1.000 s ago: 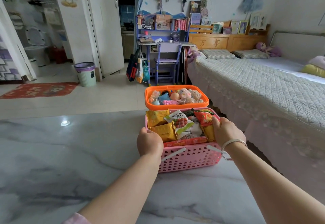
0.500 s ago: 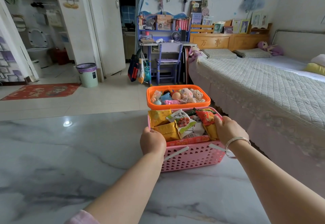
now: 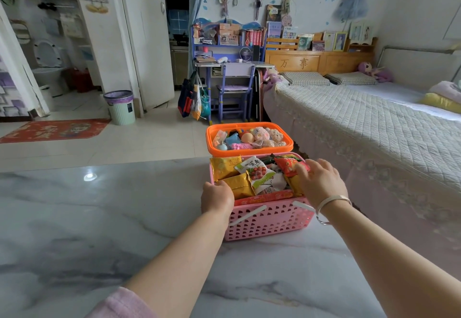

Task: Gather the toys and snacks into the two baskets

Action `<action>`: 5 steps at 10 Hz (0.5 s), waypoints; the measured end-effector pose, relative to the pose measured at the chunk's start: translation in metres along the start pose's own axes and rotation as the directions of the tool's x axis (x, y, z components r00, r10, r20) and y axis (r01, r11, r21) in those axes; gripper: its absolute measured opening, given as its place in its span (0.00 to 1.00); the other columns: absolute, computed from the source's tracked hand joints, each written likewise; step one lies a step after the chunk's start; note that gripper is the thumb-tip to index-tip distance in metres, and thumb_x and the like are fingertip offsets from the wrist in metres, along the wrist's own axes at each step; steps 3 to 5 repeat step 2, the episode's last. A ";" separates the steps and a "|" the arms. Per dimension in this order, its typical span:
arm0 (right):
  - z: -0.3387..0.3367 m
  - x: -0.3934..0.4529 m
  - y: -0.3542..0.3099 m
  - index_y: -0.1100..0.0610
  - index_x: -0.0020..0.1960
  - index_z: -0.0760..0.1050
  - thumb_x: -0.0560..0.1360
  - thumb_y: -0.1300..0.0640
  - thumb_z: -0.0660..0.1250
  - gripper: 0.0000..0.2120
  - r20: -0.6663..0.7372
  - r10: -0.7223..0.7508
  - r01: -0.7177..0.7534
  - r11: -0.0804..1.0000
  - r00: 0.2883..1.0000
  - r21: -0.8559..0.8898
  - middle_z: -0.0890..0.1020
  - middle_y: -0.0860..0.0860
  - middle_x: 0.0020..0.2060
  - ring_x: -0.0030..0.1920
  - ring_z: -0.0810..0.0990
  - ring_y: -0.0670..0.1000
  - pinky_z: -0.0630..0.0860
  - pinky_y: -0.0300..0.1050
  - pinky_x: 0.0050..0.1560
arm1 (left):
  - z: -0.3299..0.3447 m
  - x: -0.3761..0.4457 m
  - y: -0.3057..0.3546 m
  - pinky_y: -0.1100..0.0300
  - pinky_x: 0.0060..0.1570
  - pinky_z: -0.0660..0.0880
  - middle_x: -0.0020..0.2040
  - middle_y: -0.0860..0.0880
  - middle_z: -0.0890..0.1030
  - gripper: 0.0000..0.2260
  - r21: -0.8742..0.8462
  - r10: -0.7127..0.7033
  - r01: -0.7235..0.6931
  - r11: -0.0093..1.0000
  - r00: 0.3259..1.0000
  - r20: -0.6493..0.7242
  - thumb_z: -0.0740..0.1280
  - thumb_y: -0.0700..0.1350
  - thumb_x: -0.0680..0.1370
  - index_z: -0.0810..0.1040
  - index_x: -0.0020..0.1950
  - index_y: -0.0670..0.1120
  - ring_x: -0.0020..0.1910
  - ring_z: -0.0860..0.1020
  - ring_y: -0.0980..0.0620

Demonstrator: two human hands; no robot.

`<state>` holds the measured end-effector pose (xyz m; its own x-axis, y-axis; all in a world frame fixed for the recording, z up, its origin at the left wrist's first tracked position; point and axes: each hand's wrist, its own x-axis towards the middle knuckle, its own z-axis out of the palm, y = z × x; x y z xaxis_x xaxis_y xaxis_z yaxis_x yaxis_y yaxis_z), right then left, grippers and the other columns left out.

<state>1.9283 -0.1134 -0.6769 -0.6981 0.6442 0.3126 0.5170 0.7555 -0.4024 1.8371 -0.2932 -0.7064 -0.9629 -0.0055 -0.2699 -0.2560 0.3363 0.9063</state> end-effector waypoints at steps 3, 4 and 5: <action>-0.015 -0.044 -0.024 0.43 0.74 0.56 0.79 0.37 0.46 0.25 0.100 -0.278 0.288 0.952 0.955 -0.101 0.53 0.46 0.76 0.76 0.47 0.50 0.46 0.54 0.75 | -0.016 -0.026 0.013 0.38 0.73 0.62 0.81 0.43 0.51 0.29 0.125 0.109 -0.115 0.985 0.993 0.053 0.58 0.54 0.82 0.51 0.81 0.50 0.79 0.55 0.39; -0.015 -0.044 -0.024 0.43 0.74 0.56 0.79 0.37 0.46 0.25 0.100 -0.278 0.288 0.952 0.955 -0.101 0.53 0.46 0.76 0.76 0.47 0.50 0.46 0.54 0.75 | -0.016 -0.026 0.013 0.38 0.73 0.62 0.81 0.43 0.51 0.29 0.125 0.109 -0.115 0.985 0.993 0.053 0.58 0.54 0.82 0.51 0.81 0.50 0.79 0.55 0.39; -0.015 -0.044 -0.024 0.43 0.74 0.56 0.79 0.37 0.46 0.25 0.100 -0.278 0.288 0.952 0.955 -0.101 0.53 0.46 0.76 0.76 0.47 0.50 0.46 0.54 0.75 | -0.016 -0.026 0.013 0.38 0.73 0.62 0.81 0.43 0.51 0.29 0.125 0.109 -0.115 0.985 0.993 0.053 0.58 0.54 0.82 0.51 0.81 0.50 0.79 0.55 0.39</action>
